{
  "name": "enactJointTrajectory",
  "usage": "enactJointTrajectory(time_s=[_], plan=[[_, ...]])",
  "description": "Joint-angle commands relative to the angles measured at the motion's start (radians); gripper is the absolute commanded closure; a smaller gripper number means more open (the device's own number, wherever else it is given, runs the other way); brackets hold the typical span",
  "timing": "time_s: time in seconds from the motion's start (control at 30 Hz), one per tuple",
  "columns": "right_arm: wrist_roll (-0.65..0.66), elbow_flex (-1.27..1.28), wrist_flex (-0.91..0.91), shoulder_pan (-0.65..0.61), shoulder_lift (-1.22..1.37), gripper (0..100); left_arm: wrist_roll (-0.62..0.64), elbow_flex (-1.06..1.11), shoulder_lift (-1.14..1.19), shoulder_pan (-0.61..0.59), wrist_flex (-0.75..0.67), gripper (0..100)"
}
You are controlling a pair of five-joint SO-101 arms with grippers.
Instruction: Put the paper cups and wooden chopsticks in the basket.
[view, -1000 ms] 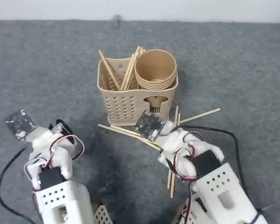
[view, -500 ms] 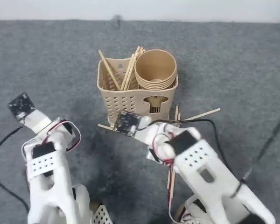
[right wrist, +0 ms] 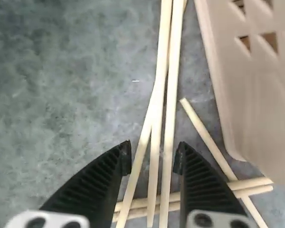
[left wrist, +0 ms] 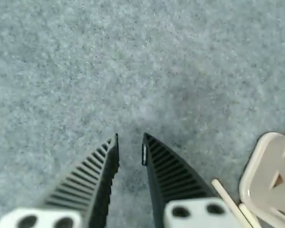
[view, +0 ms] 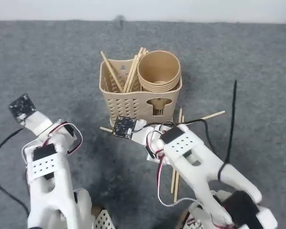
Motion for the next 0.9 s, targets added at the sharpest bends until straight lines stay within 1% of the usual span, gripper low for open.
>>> enactJointTrajectory(time_s=[0.0,0.23,0.47,0.63,0.73,0.87], plan=[[0.015,-0.054,-0.045,0.016,0.035,83.6,-0.011,-0.041,0.003,0.021,-0.028,92],[0.015,-0.054,-0.067,0.016,0.058,84.0,-0.011,-0.041,0.003,0.023,-0.028,92],[0.014,-0.055,-0.068,0.035,0.056,97.3,-0.011,-0.039,0.003,0.023,-0.028,92],[0.009,-0.055,-0.056,0.028,0.048,98.3,-0.012,-0.039,0.003,0.023,-0.028,92],[0.008,-0.06,-0.015,0.028,0.028,98.6,-0.012,-0.039,0.003,0.023,-0.028,92],[0.008,-0.06,0.091,0.027,-0.107,98.6,-0.012,-0.039,0.003,0.023,-0.028,92]])
